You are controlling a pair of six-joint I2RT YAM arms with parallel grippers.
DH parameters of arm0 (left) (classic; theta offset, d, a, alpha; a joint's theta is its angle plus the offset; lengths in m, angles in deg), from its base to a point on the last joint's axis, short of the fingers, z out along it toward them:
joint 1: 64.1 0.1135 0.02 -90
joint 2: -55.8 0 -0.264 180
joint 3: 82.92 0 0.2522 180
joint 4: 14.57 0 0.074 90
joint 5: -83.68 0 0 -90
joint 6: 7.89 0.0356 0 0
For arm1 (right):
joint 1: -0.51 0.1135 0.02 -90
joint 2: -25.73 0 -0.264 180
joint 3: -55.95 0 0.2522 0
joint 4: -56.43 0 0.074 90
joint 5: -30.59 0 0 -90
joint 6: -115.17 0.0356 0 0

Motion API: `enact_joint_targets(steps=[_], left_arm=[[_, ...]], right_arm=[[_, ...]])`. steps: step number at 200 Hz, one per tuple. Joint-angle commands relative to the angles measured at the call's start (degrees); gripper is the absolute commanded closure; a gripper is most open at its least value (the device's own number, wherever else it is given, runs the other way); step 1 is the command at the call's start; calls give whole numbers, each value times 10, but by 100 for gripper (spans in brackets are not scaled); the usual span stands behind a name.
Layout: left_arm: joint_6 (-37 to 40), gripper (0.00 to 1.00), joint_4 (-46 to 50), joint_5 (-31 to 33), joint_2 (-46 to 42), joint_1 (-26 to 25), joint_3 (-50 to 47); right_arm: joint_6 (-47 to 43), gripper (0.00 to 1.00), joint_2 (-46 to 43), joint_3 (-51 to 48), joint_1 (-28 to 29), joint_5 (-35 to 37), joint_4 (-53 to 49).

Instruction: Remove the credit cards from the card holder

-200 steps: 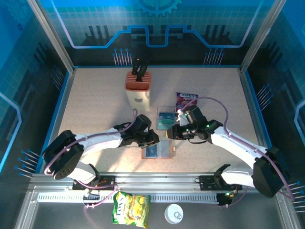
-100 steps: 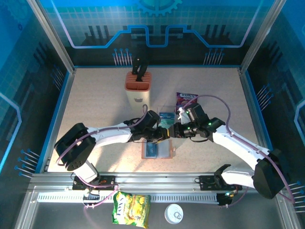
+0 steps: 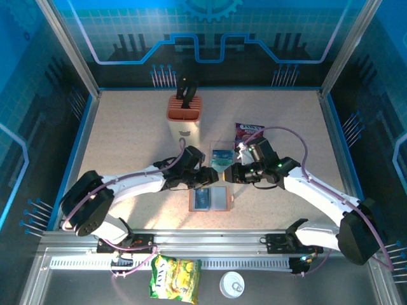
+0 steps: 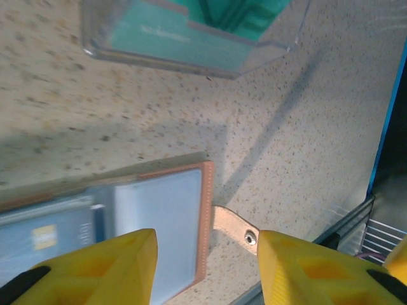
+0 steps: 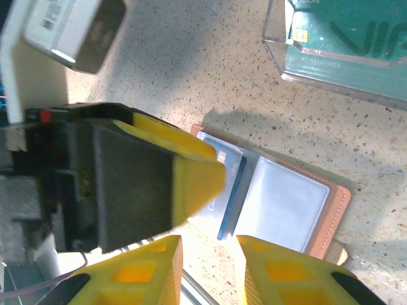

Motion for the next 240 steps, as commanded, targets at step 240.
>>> enact_joint_targets(steps=[240], left_arm=[[-11,80,42,27,-83,11,-139]], right_arm=[[90,73,175,-16,104,-24,149]])
